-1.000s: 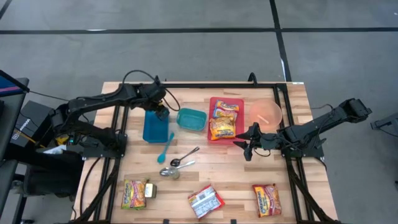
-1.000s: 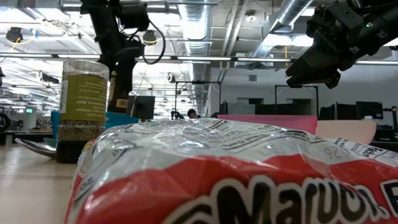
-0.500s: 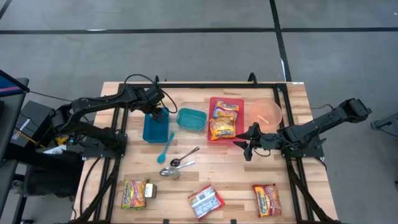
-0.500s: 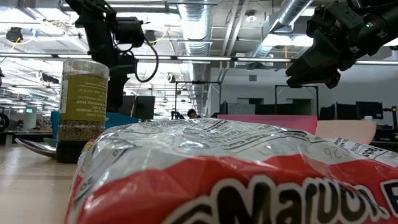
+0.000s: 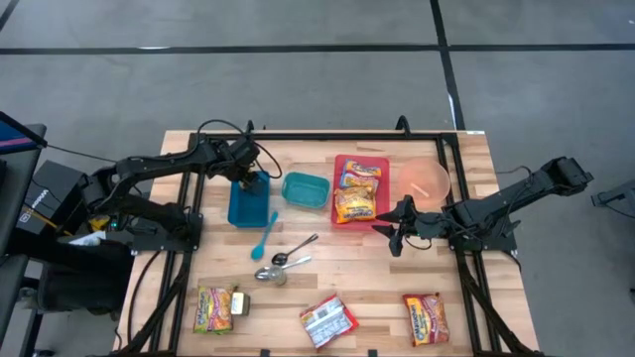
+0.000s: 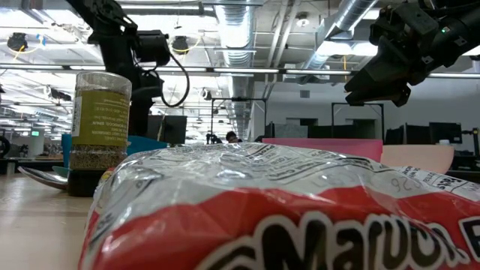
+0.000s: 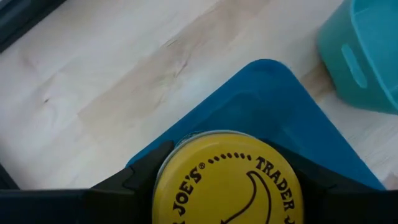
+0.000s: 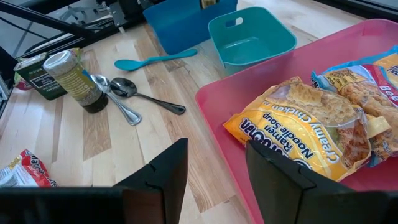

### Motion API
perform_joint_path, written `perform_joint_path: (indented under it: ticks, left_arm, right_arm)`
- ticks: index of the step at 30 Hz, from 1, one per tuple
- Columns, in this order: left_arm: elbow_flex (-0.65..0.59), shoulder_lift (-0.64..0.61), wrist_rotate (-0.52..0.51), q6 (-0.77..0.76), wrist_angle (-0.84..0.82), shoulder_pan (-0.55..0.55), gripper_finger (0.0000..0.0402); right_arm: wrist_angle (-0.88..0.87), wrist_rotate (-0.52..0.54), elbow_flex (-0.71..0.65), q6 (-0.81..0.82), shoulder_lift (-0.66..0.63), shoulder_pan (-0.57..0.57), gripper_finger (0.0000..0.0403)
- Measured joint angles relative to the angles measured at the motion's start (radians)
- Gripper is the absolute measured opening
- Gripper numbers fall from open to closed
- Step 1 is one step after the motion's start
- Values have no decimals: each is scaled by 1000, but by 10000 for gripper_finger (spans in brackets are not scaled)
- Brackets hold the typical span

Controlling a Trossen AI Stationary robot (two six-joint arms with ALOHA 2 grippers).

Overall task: Pick & Place Food Item
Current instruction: Put the yellow seasoning bottle into the blue bin

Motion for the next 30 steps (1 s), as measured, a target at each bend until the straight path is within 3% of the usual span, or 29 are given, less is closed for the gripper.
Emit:
perform_joint_path:
  ticks: [8, 24, 30]
  left_arm:
    - [-63, 0, 8, 0, 52, 13, 214]
    - [-66, 0, 18, 0, 105, 12, 221]
    - [-66, 0, 95, -1, 179, 12, 210]
  right_arm:
    - [0, 0, 0, 0, 0, 0, 156]
    - [0, 0, 0, 0, 0, 0, 156]
    - [0, 0, 0, 0, 0, 0, 156]
